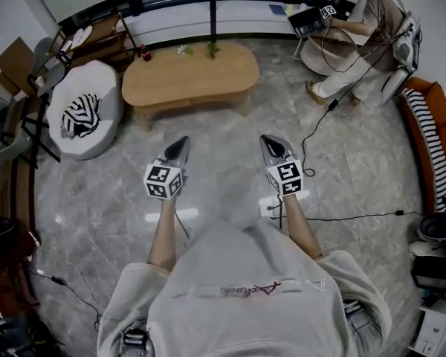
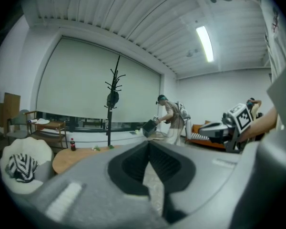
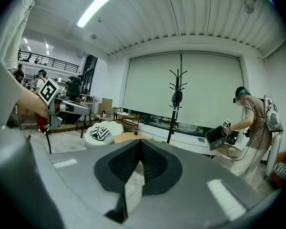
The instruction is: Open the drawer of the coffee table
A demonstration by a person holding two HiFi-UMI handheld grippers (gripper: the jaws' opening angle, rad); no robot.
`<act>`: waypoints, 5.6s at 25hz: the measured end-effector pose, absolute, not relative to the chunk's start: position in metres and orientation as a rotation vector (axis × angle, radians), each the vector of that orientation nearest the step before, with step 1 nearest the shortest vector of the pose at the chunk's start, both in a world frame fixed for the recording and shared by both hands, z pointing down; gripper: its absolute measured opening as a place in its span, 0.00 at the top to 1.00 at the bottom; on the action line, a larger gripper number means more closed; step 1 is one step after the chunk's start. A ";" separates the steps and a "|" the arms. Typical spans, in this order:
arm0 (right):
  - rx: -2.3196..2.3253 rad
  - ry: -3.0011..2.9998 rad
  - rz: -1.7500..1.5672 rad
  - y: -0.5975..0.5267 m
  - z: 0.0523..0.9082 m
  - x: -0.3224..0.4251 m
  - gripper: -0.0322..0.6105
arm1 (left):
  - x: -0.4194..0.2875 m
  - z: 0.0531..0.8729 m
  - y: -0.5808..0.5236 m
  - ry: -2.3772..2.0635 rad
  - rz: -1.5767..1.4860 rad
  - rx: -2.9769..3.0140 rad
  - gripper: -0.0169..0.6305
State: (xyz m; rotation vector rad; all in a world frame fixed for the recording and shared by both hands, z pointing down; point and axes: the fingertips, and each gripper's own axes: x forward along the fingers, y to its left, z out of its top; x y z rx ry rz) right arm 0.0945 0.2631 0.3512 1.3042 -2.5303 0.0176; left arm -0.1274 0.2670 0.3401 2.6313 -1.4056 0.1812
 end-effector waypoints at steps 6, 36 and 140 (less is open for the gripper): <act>1.324 -2.512 0.035 0.259 0.356 0.098 0.95 | -0.122 0.345 0.262 -1.369 0.200 2.641 0.98; 1.259 -2.571 0.081 0.133 0.379 0.087 0.95 | -0.139 0.368 0.157 -1.452 0.255 2.552 0.98; 1.010 -2.326 0.331 -0.344 0.479 -0.031 0.95 | -0.230 0.515 -0.309 -1.244 0.208 2.228 0.98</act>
